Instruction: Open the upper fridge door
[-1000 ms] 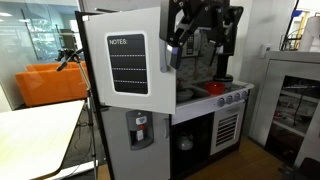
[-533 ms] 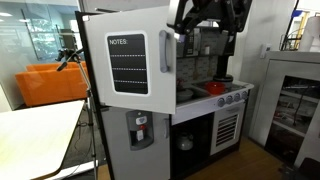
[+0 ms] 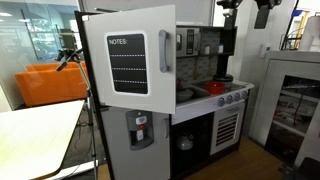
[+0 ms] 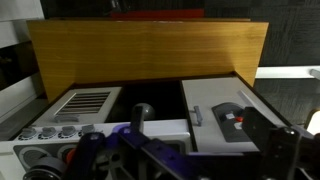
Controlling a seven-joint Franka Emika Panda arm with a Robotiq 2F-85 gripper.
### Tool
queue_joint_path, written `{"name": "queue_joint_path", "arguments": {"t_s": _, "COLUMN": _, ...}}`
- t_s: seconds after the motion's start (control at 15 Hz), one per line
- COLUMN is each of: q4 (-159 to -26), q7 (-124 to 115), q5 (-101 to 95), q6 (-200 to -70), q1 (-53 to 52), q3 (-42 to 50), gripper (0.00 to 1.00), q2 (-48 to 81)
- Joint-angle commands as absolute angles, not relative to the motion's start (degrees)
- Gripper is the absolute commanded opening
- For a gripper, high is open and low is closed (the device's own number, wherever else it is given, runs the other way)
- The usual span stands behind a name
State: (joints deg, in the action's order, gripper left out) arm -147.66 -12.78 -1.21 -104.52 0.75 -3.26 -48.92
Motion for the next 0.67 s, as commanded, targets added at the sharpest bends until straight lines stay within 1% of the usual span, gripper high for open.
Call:
{"name": "queue_joint_path", "arguments": {"t_s": 0.0, "q4": -143.45, "q7": -9.99, "q5": -2.73, "q6": -102.41, "q1": 3.41, "q3": -0.91, "gripper": 1.0, "q2": -44.55}}
{"name": "queue_joint_path", "arguments": {"t_s": 0.27, "q4": -141.5, "q7": -9.2, "q5": -2.32, "q6": -103.6, "q1": 4.96, "q3": 1.95, "gripper": 1.0, "q2": -41.1}}
{"name": "queue_joint_path", "arguments": {"t_s": 0.33, "q4": -143.46, "q7": -10.23, "q5": -2.41, "q6": -104.19, "q1": 4.85, "q3": 0.98, "gripper": 1.0, "q2": -43.5}}
{"name": "queue_joint_path", "arguments": {"t_s": 0.6, "q4": -142.4, "q7": -10.1, "q5": -2.37, "q6": -104.19, "q1": 5.07, "q3": 1.63, "gripper": 1.0, "q2": -41.74}}
